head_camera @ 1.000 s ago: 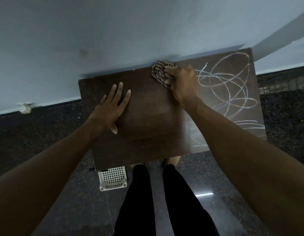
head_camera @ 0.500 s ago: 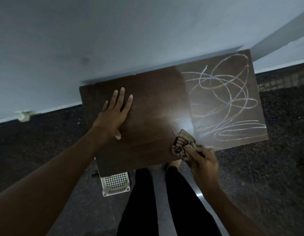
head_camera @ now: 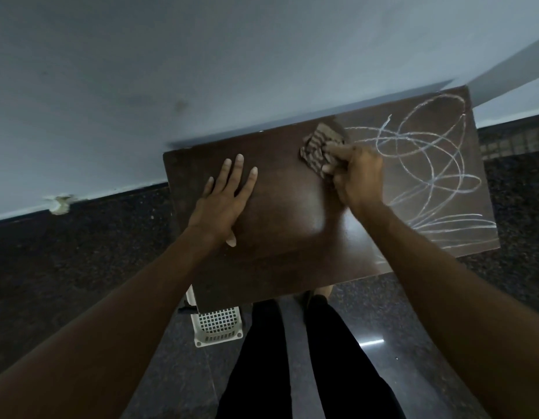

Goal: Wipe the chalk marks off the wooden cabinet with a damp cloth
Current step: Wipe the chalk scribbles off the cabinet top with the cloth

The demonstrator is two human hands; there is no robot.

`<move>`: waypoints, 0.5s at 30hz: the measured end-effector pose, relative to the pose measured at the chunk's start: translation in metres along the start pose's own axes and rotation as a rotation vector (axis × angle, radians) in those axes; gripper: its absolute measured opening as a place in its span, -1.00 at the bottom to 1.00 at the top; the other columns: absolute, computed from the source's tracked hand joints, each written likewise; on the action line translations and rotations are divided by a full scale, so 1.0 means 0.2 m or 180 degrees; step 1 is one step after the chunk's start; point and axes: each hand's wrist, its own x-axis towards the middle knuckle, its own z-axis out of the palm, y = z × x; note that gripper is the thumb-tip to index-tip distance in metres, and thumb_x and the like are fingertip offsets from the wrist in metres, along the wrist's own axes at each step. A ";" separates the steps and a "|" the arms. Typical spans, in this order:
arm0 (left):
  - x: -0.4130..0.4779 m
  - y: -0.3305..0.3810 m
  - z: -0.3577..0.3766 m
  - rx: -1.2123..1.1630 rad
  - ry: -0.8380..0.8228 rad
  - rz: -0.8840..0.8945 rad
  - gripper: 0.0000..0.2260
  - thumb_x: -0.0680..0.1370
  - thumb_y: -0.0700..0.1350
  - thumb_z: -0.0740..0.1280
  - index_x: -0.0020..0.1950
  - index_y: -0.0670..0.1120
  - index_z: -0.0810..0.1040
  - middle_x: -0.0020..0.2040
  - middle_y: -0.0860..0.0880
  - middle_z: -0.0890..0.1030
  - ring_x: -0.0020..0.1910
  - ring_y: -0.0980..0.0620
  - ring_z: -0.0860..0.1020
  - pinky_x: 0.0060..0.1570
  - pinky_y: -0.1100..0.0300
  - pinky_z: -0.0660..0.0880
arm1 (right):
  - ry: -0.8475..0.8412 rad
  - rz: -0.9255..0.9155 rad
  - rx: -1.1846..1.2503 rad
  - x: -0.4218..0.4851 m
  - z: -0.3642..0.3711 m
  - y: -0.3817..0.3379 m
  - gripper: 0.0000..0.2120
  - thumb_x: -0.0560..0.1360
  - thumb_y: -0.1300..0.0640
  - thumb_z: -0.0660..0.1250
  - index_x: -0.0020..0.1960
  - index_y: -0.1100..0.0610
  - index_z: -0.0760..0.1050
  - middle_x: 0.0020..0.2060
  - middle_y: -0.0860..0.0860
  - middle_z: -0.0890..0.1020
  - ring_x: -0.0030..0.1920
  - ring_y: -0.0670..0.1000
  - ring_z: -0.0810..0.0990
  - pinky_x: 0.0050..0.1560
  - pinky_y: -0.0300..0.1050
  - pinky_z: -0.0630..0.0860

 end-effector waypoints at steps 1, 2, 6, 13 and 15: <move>0.00 0.00 0.00 -0.0020 0.0001 -0.0004 0.38 0.23 -0.16 0.67 0.63 -0.02 -0.38 0.56 -0.13 -0.50 0.57 -0.18 -0.42 0.59 -0.22 -0.07 | 0.0054 0.0046 0.0065 0.09 0.00 -0.04 -0.60 0.38 0.34 0.44 0.19 0.08 0.65 0.00 0.11 0.72 -0.07 0.10 0.66 0.00 -0.10 0.61; 0.00 -0.01 0.00 -0.0056 -0.0016 -0.0014 0.38 0.23 -0.15 0.68 0.63 -0.01 -0.38 0.56 -0.11 -0.51 0.57 -0.17 -0.42 0.59 -0.22 -0.09 | 0.0080 0.0126 0.0138 0.17 0.00 -0.06 -0.58 0.37 0.30 0.48 0.20 0.05 0.64 0.01 0.10 0.72 -0.07 0.08 0.67 0.03 -0.15 0.60; 0.00 -0.02 0.00 -0.0151 0.0060 0.0012 0.37 0.23 -0.11 0.68 0.63 0.02 -0.37 0.57 -0.08 -0.50 0.58 -0.13 -0.41 0.60 -0.20 -0.09 | 0.0094 0.0133 -0.0066 0.28 0.03 -0.11 -0.56 0.39 0.22 0.53 0.25 0.05 0.62 0.05 0.13 0.71 -0.03 0.10 0.66 0.06 -0.26 0.49; -0.08 -0.10 0.06 -0.0672 0.0385 -0.0066 0.25 0.29 0.01 0.65 0.67 0.02 -0.22 0.59 0.01 -0.47 0.61 -0.05 -0.36 0.56 -0.11 0.06 | 0.0241 0.0005 -0.0110 0.18 0.17 -0.20 -0.61 0.42 0.27 0.45 0.23 0.08 0.63 -0.01 0.15 0.68 -0.04 0.13 0.62 0.04 -0.07 0.58; -0.14 -0.18 0.13 -0.0917 0.0651 -0.0166 0.08 0.42 0.14 0.55 0.68 -0.02 -0.12 0.63 0.00 -0.37 0.63 -0.04 -0.29 0.55 -0.14 0.11 | -0.0002 -0.0130 -0.0075 0.11 0.24 -0.27 -0.62 0.45 0.29 0.38 0.25 0.09 0.61 0.08 0.21 0.62 0.08 0.21 0.56 0.11 -0.02 0.49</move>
